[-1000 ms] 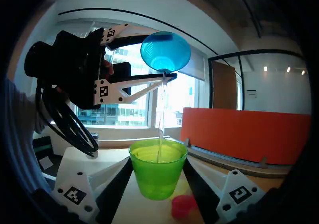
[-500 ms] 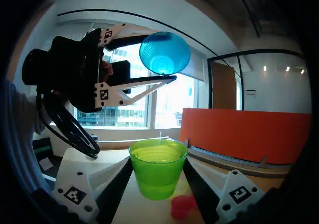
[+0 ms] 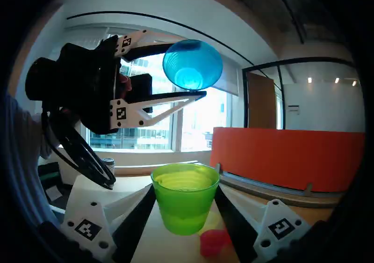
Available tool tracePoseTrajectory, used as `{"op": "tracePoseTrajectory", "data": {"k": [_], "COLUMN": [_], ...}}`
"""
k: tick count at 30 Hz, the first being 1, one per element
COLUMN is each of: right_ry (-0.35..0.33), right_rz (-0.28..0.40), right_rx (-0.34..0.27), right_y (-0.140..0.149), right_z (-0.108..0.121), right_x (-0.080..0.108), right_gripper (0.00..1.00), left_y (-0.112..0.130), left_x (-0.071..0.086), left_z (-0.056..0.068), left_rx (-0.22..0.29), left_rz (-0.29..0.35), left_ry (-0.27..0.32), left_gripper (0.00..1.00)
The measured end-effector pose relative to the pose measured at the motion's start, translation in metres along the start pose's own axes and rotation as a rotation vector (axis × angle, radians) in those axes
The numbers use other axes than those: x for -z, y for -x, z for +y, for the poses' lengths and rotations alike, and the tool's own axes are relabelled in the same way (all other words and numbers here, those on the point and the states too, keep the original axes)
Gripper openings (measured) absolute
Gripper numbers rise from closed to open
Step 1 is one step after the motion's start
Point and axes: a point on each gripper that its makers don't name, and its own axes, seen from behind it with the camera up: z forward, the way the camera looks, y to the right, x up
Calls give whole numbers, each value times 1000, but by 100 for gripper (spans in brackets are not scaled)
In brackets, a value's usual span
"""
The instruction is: Pour water
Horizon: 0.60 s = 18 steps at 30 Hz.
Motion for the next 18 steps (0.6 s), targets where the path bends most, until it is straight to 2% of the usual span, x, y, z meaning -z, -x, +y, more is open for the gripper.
{"op": "tracePoseTrajectory", "data": {"k": [6,9,18], "right_ry": [3,8,16], "right_rz": [1,5,24], "right_rx": [-6,-7,-11], "right_y": [1,0,-7], "right_z": [2,3,8], "right_x": [1,2,5], "right_gripper": [87,87,87], "left_y": [6,10,23], "left_x": [-1,-2,-2], "left_z": [5,8,13], "left_rx": [102,173,431], "left_rz": [-10,-23,-49], "left_ry": [9,11,8], "left_gripper": [86,86,86]}}
